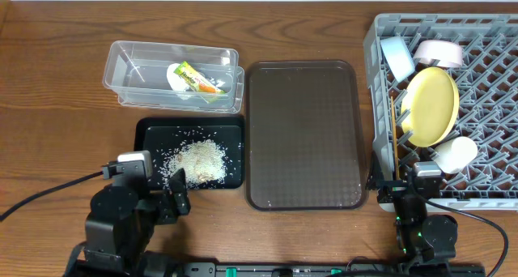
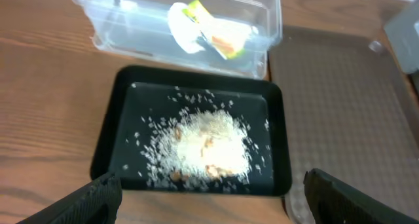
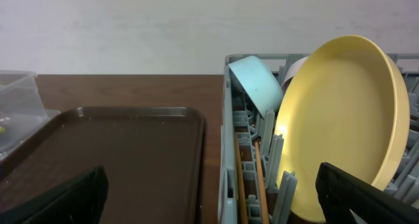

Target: Sort waste into correct bins and load items into the dishwasher rack

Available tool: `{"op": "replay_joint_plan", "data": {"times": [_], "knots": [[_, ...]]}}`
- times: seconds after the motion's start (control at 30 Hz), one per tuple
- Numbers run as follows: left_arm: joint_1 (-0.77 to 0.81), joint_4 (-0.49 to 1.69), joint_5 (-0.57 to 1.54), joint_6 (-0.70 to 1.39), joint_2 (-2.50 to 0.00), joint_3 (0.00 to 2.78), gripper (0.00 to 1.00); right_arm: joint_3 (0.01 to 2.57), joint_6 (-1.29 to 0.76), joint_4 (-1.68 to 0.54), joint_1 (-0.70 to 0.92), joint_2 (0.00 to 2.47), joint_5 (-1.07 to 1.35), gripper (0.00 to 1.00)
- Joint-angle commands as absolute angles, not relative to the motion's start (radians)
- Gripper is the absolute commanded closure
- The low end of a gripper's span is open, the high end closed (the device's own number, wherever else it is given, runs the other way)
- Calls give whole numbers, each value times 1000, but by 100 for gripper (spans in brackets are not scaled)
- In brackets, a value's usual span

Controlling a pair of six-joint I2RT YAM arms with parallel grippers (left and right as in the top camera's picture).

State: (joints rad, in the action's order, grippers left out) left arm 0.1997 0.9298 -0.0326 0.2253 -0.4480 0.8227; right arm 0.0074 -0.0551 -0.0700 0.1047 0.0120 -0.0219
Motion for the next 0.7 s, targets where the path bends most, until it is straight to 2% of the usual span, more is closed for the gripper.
{"op": "replay_joint_plan", "data": {"times": [0.0, 0.43, 0.67], "knots": [[156, 876, -33, 162, -385, 739, 9, 6, -40, -74, 104, 6, -15, 1], [50, 219, 45, 112, -18, 156, 9, 6, -39, -74, 104, 6, -14, 1], [48, -67, 33, 59, -2, 2, 9, 6, -39, -74, 104, 6, -14, 1]]}}
